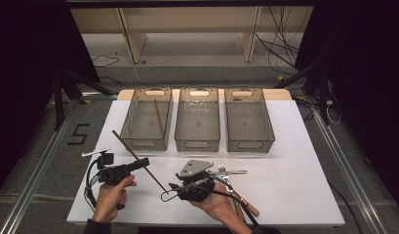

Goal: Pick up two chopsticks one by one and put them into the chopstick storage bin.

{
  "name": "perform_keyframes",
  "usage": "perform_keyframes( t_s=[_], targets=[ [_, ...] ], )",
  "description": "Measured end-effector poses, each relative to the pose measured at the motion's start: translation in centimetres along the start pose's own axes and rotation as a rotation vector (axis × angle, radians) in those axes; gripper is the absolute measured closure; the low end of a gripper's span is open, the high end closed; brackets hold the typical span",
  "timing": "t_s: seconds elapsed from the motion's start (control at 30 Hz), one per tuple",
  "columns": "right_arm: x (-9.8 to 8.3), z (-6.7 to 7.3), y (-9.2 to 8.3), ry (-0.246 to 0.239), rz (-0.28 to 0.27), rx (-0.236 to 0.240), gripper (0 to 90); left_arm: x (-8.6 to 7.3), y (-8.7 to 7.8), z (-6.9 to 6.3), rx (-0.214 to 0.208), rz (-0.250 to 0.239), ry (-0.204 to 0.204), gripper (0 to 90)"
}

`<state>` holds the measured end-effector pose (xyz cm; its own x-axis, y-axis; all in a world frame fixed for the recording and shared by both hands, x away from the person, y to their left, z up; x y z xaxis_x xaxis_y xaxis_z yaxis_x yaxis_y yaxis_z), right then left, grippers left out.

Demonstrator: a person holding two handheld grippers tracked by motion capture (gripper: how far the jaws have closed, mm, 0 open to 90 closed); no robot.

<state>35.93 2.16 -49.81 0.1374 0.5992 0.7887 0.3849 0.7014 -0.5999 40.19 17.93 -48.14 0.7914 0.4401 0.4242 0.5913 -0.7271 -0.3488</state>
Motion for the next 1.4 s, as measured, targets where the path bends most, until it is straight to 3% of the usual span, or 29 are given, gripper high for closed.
perform_keyframes(
  t_s=[0.23,0.47,1.0,1.4],
  targets=[
    [-0.2,-0.8,-1.7,0.035,-0.043,-0.009,42.5,1.4,-0.6,-0.5,0.01,-0.009,0.038,84.5],
    [-1.0,-1.6,-3.5,0.072,-0.061,-0.026,31.3,4.3,-1.2,-1.0,-0.003,-0.039,0.052,84.4],
    [-3.6,-2.7,-6.5,0.124,-0.079,-0.076,27.8,10.5,-0.4,-3.5,0.017,-0.031,0.091,84.4],
    [-5.1,-3.7,-8.8,0.149,-0.103,-0.131,24.3,14.3,1.4,-4.5,0.046,-0.028,0.096,84.3]
  ],
)
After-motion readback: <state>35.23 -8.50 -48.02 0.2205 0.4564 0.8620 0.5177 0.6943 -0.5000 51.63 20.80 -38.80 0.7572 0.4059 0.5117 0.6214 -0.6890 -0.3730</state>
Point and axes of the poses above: each handheld gripper's, and its own axes: y roughly forward along the jaws, x roughly out of its top, z roughly to its left, the point moved 9 cm from there along y, roughly forward along the jaws, and after that the axes turned 12 degrees about -y, right-handed, at the moved point
